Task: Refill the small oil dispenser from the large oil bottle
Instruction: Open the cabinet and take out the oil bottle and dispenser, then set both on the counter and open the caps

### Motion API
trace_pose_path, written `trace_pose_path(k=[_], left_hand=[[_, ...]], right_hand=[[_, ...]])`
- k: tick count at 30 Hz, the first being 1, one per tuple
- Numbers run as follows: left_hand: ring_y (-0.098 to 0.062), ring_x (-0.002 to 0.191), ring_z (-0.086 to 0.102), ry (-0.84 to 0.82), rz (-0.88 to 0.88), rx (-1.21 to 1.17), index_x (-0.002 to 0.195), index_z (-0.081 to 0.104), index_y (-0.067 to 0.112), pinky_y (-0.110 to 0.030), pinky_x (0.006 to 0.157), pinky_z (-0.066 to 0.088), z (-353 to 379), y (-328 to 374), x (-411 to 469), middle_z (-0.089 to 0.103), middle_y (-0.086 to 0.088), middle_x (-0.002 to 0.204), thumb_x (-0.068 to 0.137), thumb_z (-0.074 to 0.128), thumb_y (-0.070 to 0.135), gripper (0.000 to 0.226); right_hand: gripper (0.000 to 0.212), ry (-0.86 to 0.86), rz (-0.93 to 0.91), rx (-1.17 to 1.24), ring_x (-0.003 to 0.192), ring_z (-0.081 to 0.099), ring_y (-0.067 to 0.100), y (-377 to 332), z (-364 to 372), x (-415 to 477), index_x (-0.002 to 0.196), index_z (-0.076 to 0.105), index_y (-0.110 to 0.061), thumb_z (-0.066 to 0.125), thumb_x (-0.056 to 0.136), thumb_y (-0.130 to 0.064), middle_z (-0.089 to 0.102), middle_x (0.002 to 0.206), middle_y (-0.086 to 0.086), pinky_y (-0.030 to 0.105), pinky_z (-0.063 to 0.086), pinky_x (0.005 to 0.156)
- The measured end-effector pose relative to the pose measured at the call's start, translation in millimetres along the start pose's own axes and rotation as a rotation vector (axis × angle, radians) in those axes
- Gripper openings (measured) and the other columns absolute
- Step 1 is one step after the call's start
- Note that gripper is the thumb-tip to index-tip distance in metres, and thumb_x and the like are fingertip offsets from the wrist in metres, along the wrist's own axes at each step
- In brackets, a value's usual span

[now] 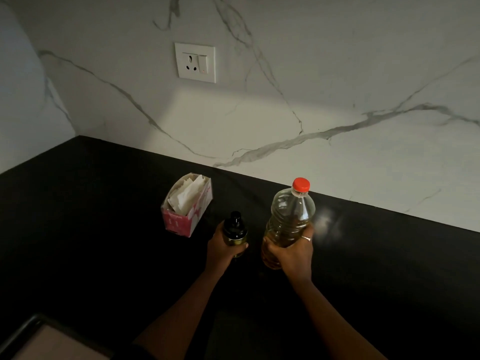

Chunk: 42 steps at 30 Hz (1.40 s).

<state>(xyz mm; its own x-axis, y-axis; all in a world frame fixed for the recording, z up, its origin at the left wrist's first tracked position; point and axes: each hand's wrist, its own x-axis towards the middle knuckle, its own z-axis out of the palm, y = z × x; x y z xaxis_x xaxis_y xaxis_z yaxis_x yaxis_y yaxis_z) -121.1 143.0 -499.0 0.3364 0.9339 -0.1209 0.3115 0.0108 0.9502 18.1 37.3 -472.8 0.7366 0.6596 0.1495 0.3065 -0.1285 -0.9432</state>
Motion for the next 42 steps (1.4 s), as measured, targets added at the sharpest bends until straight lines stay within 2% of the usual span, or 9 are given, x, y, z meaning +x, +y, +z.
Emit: trace_pose_path(k=[8,10,14,20,23,25,29,32,42], left_hand=[[-0.024,0.117,0.054,-0.031,0.0,-0.051,0.132,0.044,0.018,-0.034,0.097,0.043,-2.4,0.2,-3.5,0.058,-0.004,0.124,0.06,0.085,0.014,0.083],[-0.025,0.125,0.047,-0.046,0.008,-0.071,0.139,0.035,0.018,-0.039,0.103,0.04,-4.4,6.3,-8.2,0.05,-0.005,0.134,0.058,0.086,0.016,0.096],[-0.024,0.138,0.028,0.053,0.062,-0.134,0.146,0.014,0.021,-0.046,0.11,0.031,-4.4,21.7,-17.9,0.025,-0.006,0.151,0.052,0.089,0.023,0.121],[-0.007,0.134,0.022,0.363,0.311,-0.105,0.143,0.024,0.019,-0.024,0.105,0.023,-6.5,68.8,-36.9,0.028,-0.003,0.15,0.056,0.085,0.032,0.107],[-0.005,0.133,0.025,0.283,0.526,-0.039,0.14,0.03,0.02,-0.016,0.103,0.023,-0.3,98.8,-46.9,0.031,0.0,0.148,0.06,0.083,0.035,0.098],[0.0,0.132,0.022,0.14,0.548,0.005,0.141,0.026,0.027,-0.011,0.1,0.021,9.6,117.2,-54.4,0.03,0.006,0.149,0.059,0.081,0.044,0.101],[-0.019,0.14,0.018,-0.062,0.289,0.028,0.145,0.01,0.034,-0.041,0.108,0.027,29.7,145.9,-57.8,0.018,-0.001,0.154,0.054,0.083,0.049,0.118],[-0.03,0.139,0.023,-0.178,0.143,0.038,0.145,0.005,0.036,-0.047,0.106,0.031,35.1,156.1,-57.7,0.018,-0.011,0.153,0.054,0.083,0.049,0.121],[-0.024,0.123,0.047,-0.209,0.103,-0.046,0.139,0.031,0.027,-0.035,0.097,0.045,43.1,168.1,-58.6,0.046,-0.007,0.137,0.067,0.081,0.027,0.088]], right_hand=[[0.11,-0.042,0.007,-0.003,0.114,0.043,0.005,-4.7,-1.5,-3.4,0.139,0.02,-0.028,0.089,0.053,-0.024,0.043,0.128,-0.009,0.022,0.036,0.093],[0.109,-0.048,-0.006,0.012,0.111,0.043,0.003,-6.4,-2.0,-5.0,0.138,0.021,-0.029,0.089,0.053,-0.025,0.043,0.122,-0.015,0.016,0.035,0.089],[0.106,-0.039,-0.038,0.087,0.114,0.046,0.008,-13.9,-8.6,-6.6,0.137,0.023,-0.027,0.087,0.052,-0.035,0.044,0.126,-0.009,0.028,0.038,0.095],[0.063,0.125,-0.193,0.252,0.116,0.05,0.015,-71.6,-33.8,-2.2,0.132,0.036,-0.022,0.06,0.081,-0.052,0.048,0.13,0.001,0.017,0.043,0.087],[0.044,0.218,-0.31,0.178,0.113,0.051,0.016,-110.0,-47.9,6.0,0.121,0.045,-0.025,0.046,0.086,-0.051,0.051,0.124,-0.001,0.026,0.045,0.088],[0.051,0.191,-0.363,0.059,0.112,0.054,0.017,-134.2,-55.7,13.7,0.122,0.05,-0.02,0.043,0.087,-0.057,0.055,0.123,0.002,0.028,0.047,0.088],[0.064,-0.01,-0.283,-0.564,0.1,0.063,0.024,-170.4,-62.8,35.8,0.116,0.058,-0.013,0.038,0.086,-0.065,0.066,0.113,0.008,0.038,0.047,0.085],[0.059,-0.122,-0.174,-0.848,0.08,0.064,0.021,-184.9,-62.2,44.8,0.095,0.064,-0.01,0.047,0.083,-0.065,0.068,0.093,0.007,0.033,0.048,0.072],[0.037,-0.299,-0.236,-0.979,0.079,0.058,0.019,-198.1,-58.0,56.5,0.102,0.06,0.001,0.062,0.088,-0.034,0.063,0.102,0.014,0.022,0.039,0.062]])
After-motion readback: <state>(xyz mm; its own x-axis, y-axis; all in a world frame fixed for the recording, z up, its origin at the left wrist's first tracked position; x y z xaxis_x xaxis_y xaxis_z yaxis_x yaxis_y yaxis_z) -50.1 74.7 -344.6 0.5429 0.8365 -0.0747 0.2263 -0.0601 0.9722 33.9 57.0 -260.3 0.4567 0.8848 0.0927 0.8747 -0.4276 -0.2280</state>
